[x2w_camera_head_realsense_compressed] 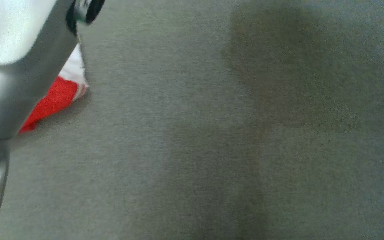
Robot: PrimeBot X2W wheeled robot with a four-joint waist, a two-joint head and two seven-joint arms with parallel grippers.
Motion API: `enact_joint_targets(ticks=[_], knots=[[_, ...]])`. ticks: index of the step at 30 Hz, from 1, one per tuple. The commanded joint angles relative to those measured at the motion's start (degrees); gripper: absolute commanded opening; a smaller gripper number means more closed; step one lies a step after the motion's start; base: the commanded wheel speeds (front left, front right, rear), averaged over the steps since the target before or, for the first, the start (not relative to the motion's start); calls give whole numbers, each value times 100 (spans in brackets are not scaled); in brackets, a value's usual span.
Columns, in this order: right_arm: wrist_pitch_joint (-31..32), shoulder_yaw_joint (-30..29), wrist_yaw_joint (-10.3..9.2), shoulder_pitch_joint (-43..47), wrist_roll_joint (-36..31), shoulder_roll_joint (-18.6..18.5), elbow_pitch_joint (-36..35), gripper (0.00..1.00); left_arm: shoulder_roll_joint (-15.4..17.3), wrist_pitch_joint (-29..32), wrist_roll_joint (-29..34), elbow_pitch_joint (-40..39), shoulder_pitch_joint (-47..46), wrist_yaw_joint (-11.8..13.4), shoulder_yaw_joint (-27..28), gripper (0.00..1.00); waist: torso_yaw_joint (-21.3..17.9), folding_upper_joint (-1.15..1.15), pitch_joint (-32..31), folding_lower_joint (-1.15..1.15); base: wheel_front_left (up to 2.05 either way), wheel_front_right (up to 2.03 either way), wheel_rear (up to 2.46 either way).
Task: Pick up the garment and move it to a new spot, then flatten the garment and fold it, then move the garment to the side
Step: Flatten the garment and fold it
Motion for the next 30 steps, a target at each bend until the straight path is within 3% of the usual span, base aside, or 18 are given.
enact_joint_targets(ticks=[1, 5, 9, 15, 23, 30], knots=[[-54, -236, -5, -57, -78, -258, -112, 0, 166, -134, 60, 114, -290, -44, 294, 0, -322, 0, 320, -2, 0, 0, 0], [-63, -381, -5, 49, -189, -224, -289, 0, -19, -521, 72, 543, -247, -251, 192, 0, -479, 0, 384, -2, 0, 0, 0], [-66, -226, -5, 880, -184, -77, -607, 0, -66, -877, 91, 745, 501, -371, -76, 0, -590, 0, 372, -2, 0, 0, 0], [-68, 6, -5, 2797, -182, 273, -1047, 0, -108, -1110, 392, 662, 2276, -170, -340, 0, -603, 0, 176, -2, 0, 0, 0], [-68, -266, -5, 5066, -209, 424, -1405, 0, -260, -1116, 854, 28, 4806, -42, 119, 0, -458, 0, -544, -2, 0, 0, 0], [-68, -462, -5, 6546, -329, 581, -1915, 0, -147, -1117, 1026, -233, 6281, 13, 322, 0, -471, 0, -1159, -2, 0, 0, 0]])
